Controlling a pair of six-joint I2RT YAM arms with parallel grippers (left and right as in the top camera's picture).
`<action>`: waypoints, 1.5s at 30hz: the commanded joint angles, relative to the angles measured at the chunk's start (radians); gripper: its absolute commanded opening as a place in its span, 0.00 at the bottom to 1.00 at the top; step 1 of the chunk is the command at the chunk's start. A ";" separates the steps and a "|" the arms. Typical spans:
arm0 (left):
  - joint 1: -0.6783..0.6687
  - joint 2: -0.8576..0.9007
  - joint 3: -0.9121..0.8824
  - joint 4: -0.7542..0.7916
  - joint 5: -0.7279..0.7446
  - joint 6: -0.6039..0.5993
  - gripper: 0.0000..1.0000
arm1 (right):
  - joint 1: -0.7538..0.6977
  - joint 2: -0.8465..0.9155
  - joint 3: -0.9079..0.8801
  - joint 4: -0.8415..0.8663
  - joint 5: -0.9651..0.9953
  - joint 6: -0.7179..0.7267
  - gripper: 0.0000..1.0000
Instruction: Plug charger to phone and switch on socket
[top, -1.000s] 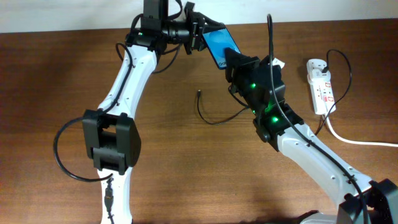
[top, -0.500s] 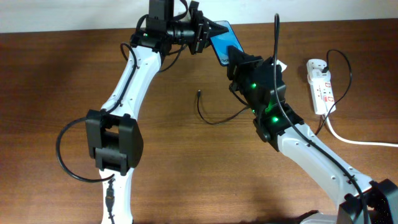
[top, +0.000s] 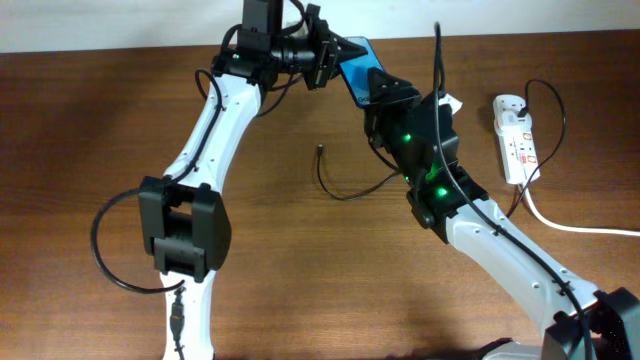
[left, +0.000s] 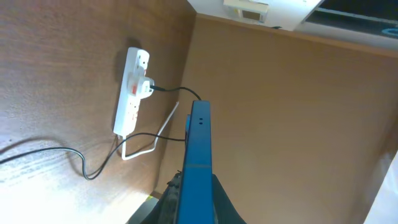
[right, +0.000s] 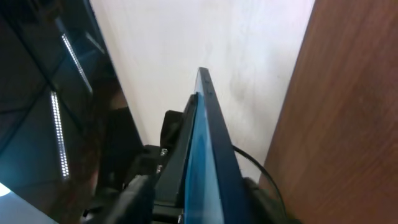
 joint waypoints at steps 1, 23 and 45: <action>0.043 -0.006 0.014 -0.001 0.049 0.076 0.00 | 0.007 -0.003 0.013 -0.027 -0.001 -0.022 0.62; 0.370 -0.006 0.014 -0.185 0.433 0.654 0.00 | -0.210 0.114 0.060 -0.518 -0.508 -1.009 0.77; 0.466 -0.006 0.014 -0.666 0.228 0.925 0.00 | 0.022 0.748 0.703 -0.938 -0.455 -1.196 0.33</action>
